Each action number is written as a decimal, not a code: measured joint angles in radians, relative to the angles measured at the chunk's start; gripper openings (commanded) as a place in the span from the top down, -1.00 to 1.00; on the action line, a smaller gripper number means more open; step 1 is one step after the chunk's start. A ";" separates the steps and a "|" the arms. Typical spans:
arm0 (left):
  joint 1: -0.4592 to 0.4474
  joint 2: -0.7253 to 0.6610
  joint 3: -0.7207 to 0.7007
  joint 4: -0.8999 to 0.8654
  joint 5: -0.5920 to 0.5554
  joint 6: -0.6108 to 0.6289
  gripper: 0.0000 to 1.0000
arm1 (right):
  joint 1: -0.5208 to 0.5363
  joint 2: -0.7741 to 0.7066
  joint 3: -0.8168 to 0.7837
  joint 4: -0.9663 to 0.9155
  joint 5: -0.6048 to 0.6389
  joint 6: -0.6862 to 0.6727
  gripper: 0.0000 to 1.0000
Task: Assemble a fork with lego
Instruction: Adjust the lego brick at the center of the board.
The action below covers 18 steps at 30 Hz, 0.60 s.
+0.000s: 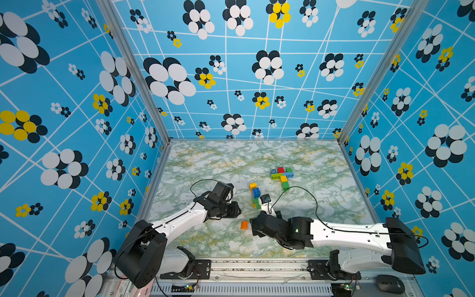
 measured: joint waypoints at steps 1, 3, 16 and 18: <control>0.000 0.014 0.005 0.000 0.004 0.003 0.39 | 0.010 0.011 -0.021 0.025 -0.013 -0.005 -0.89; 0.000 0.035 0.017 0.001 0.011 0.008 0.39 | 0.022 0.043 -0.060 0.064 -0.032 -0.015 -0.89; -0.021 0.173 0.047 0.031 0.036 0.018 0.40 | 0.044 0.267 -0.032 0.115 -0.016 -0.052 -0.83; -0.021 0.191 0.053 0.031 0.036 0.019 0.40 | 0.044 0.280 -0.024 0.117 -0.009 -0.050 -0.83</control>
